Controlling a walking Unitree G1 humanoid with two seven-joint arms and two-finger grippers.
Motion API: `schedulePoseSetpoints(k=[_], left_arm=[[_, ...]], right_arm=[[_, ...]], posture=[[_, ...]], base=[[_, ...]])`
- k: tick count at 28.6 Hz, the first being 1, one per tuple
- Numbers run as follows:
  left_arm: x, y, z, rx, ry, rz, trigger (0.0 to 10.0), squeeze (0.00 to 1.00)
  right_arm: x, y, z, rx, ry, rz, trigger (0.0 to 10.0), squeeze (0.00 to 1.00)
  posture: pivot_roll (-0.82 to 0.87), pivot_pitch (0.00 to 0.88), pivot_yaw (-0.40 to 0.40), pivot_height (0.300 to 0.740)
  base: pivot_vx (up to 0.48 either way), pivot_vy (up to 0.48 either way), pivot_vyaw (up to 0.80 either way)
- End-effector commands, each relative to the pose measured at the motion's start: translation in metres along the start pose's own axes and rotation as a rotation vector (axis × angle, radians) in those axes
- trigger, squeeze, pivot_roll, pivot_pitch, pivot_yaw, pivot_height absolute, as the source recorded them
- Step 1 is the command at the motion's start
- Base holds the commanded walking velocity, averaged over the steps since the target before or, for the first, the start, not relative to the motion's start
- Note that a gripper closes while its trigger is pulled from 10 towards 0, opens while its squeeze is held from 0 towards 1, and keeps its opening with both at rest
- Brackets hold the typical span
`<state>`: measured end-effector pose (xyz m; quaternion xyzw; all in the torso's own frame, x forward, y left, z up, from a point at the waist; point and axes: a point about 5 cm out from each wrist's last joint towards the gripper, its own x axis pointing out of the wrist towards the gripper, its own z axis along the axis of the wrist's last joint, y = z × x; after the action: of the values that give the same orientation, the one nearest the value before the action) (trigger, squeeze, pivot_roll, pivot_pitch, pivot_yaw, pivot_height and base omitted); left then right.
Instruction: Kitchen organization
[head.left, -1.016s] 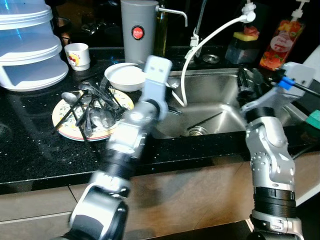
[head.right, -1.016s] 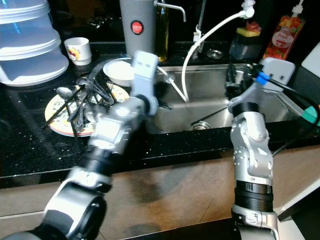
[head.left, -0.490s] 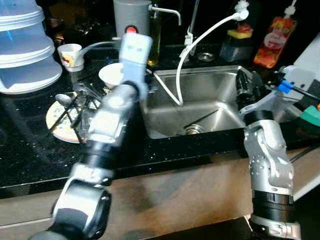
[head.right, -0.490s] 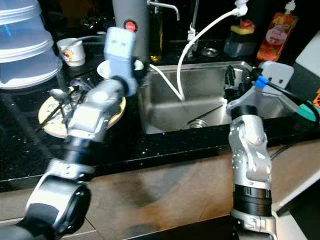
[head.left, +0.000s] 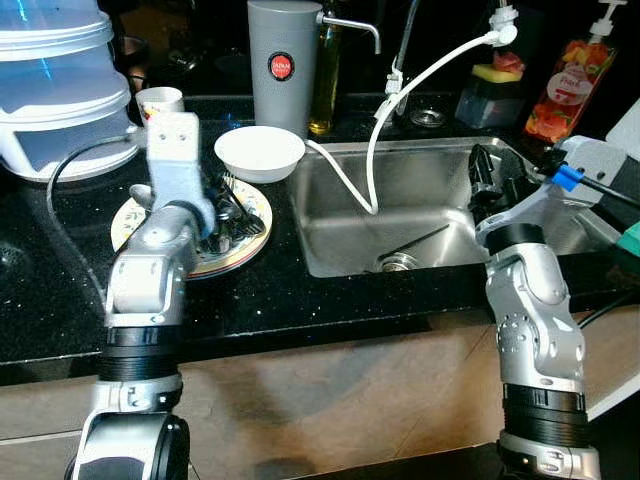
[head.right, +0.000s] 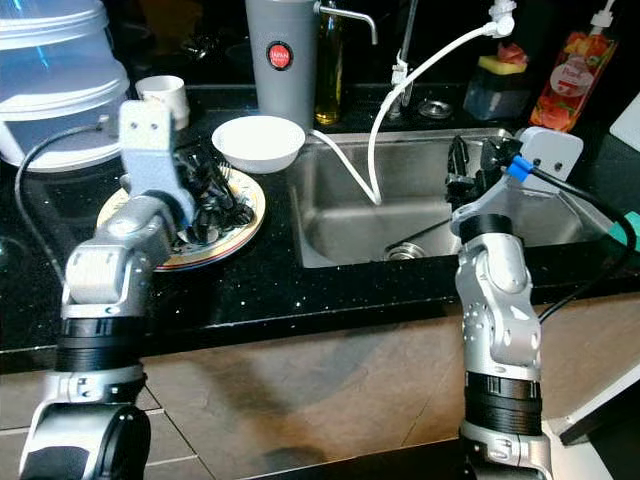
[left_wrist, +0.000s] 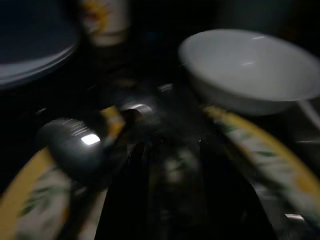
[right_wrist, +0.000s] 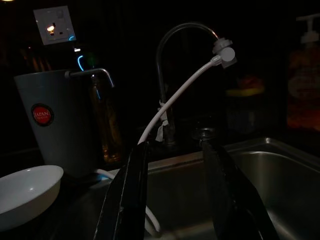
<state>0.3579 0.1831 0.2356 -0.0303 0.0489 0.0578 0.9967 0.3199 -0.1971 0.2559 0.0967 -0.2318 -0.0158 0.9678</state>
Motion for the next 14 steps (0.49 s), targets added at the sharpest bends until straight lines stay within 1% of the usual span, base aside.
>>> schedulePoseSetpoints(k=[1,3,7,8,9,11,14], left_arm=[[0.0,0.007,0.001,0.004,0.022,0.038,10.0,0.0],[-0.001,0.01,0.001,0.002,0.026,0.055,10.0,0.0],[-0.001,0.014,-0.002,-0.034,0.059,0.059,10.0,0.0],[0.002,0.013,-0.007,-0.075,0.101,0.029,10.0,0.0],[0.002,0.013,-0.007,-0.075,0.101,0.029,10.0,0.0],[0.005,0.011,-0.009,-0.096,0.126,-0.008,10.0,0.0],[0.011,0.012,-0.013,-0.105,0.151,0.005,10.0,0.0]], right_arm=[[0.001,0.0,0.001,0.0,0.002,0.001,10.0,0.0],[0.0,-0.001,0.001,-0.002,0.002,-0.001,10.0,0.0],[-0.001,-0.002,0.001,-0.003,0.004,-0.004,10.0,0.0],[-0.001,-0.001,0.001,-0.002,0.004,-0.004,10.0,0.0],[-0.001,-0.001,0.001,-0.002,0.004,-0.004,10.0,0.0],[0.0,-0.001,0.001,-0.002,0.003,-0.002,10.0,0.0],[0.0,-0.001,0.001,-0.002,0.002,-0.002,10.0,0.0]], posture=[[0.05,0.0,-0.042,0.74],[0.05,0.0,-0.042,0.74],[0.04,0.0,-0.035,0.74],[0.04,0.0,-0.035,0.74],[0.04,0.0,-0.035,0.74],[0.04,0.0,-0.037,0.74],[0.04,0.0,-0.037,0.74]], base=[[0.0,0.0,0.0],[0.0,0.0,0.0],[0.0,0.0,0.0],[0.0,0.0,0.0],[0.0,0.0,0.0],[0.0,0.0,0.0],[0.0,0.0,0.0]])
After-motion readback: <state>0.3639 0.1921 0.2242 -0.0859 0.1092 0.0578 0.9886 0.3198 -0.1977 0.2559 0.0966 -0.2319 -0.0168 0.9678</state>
